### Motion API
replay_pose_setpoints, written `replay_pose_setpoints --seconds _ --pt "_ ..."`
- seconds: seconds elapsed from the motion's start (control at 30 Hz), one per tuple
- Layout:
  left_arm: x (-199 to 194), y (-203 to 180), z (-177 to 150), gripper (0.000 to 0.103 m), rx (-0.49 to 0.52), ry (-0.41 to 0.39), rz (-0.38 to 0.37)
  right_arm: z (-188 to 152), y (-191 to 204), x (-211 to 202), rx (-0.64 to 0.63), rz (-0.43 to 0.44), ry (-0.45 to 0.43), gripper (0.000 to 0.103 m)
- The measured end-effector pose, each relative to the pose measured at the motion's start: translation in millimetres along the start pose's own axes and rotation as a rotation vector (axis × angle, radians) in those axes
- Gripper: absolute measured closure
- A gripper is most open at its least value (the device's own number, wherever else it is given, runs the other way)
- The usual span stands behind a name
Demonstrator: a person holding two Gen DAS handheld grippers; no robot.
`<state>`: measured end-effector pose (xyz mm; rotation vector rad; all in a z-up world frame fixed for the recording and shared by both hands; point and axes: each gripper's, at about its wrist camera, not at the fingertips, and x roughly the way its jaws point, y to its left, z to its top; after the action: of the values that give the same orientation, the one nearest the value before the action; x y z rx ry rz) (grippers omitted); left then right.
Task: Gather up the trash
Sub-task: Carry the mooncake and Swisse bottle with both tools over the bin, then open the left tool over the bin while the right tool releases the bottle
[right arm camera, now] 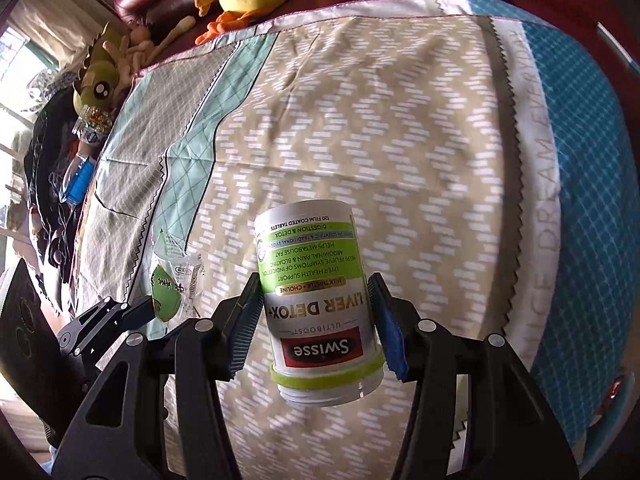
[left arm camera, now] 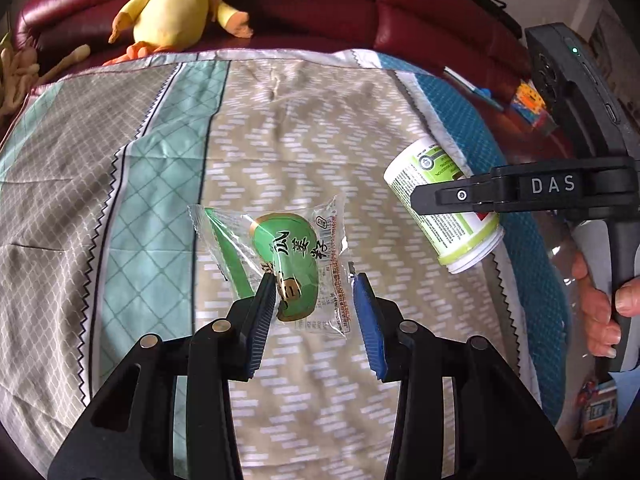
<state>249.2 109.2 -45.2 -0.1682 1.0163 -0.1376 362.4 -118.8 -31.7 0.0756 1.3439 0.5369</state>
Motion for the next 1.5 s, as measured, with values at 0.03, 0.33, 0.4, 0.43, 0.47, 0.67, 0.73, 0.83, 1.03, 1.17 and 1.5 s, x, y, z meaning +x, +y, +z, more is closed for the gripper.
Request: replay_pose_setpoints --seconds 0.03,0.33,0.4,0.43,0.47,0.67,0.73,0.83,1.03,1.17,1.5 --pt "-1.2 -10.5 -0.5 0.062 0.015 -0.001 -0.011 -8.0 -9.3 -10.1 0.02 0.007 -0.014 0.052" --pt "6.6 -132.4 -5.7 0.062 0.187 0.028 -0.144 -94.6 -121.6 -101.8 0.241 -0.008 -0.155 0.052" --pt "10.4 -165.9 -8.3 0.062 0.234 0.038 -0.178 -117.5 -150.3 -120.7 0.301 -0.019 -0.185 0.052" --pt "12.8 -183.1 -10.0 0.062 0.259 0.044 -0.195 -129.3 -164.4 -129.7 0.329 -0.026 -0.198 0.052" --pt "15.1 -199.1 -12.4 0.062 0.281 0.051 -0.21 -140.8 -177.9 -138.2 0.357 -0.032 -0.211 0.052" --pt "31.2 -291.8 -28.7 0.061 0.41 0.098 -0.29 -208.7 -249.5 -178.7 0.501 -0.075 -0.278 0.052" --pt "37.1 -319.3 -35.5 0.061 0.449 0.115 -0.312 -231.6 -271.3 -187.6 0.547 -0.085 -0.293 0.052" --pt "47.9 -357.7 -47.0 0.061 0.504 0.146 -0.337 -260.8 -299.5 -197.4 0.613 -0.09 -0.311 0.052" --pt "69.1 -417.1 -71.1 0.061 0.588 0.206 -0.366 -302.2 -337.5 -205.5 0.708 -0.092 -0.33 0.052" --pt "85.6 -443.5 -82.9 0.058 0.62 0.238 -0.369 -317.2 -353.0 -206.6 0.738 -0.101 -0.332 0.052" --pt "112.0 -472.6 -94.5 0.026 0.621 0.263 -0.311 -328.2 -374.5 -195.5 0.778 -0.08 -0.323 0.052"
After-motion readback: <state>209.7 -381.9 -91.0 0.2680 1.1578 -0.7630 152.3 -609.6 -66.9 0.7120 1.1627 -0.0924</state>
